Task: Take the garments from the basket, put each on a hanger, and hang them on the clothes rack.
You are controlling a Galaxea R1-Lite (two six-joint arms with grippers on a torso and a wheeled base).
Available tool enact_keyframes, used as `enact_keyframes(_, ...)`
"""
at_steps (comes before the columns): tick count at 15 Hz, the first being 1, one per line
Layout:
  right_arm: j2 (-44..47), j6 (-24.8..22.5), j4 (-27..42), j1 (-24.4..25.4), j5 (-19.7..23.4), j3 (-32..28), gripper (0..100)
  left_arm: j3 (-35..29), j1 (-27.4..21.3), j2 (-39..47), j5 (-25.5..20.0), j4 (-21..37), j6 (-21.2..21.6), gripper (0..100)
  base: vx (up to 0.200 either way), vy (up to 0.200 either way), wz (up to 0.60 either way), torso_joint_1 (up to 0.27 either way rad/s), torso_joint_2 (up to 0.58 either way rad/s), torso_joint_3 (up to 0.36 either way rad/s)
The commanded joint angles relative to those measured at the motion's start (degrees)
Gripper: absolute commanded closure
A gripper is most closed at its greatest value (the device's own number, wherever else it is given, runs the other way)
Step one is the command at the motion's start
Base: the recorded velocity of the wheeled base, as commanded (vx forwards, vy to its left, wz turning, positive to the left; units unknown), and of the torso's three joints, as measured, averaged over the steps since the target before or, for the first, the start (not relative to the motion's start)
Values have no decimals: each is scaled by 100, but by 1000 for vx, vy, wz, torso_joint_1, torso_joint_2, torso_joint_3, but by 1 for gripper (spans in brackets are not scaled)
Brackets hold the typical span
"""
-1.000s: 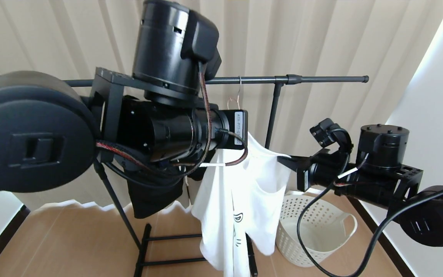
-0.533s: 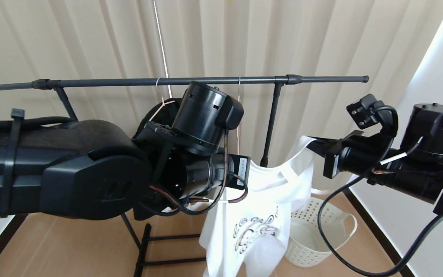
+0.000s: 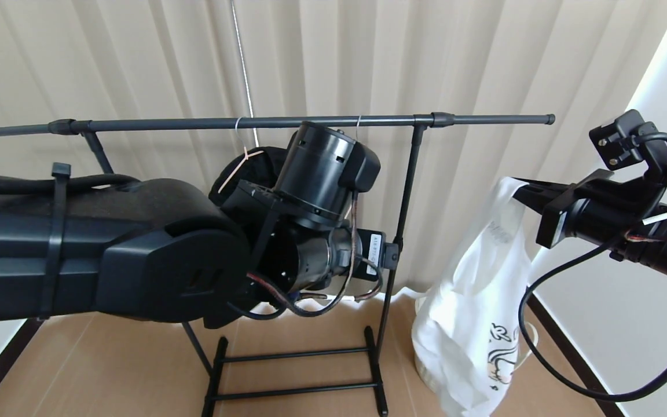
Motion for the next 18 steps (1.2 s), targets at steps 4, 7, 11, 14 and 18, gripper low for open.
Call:
enact_keyframes(4,63,-1,-40,-170,6,-43,100,-1013,471,806,107,-5,315,0,0,0,0,0,0,0)
enact_keyframes(7,90,-1,-58,-179,6,-87,100,-1672,858,1280,72,-23,623,0,0,0,0,0,0,0)
enact_keyframes(11,177,-1,-66,-214,15,-114,100,-2270,1368,1975,-34,-752,1475,0,0,0,0,0,0,0)
enact_keyframes(14,274,-1,-66,-214,6,-123,100,-2533,1702,2309,-543,-1183,2275,0,0,0,0,0,0,0)
enact_keyframes(18,274,-1,-66,-214,6,-114,100,-3149,1930,2695,-816,-1174,2557,0,0,0,0,0,0,0)
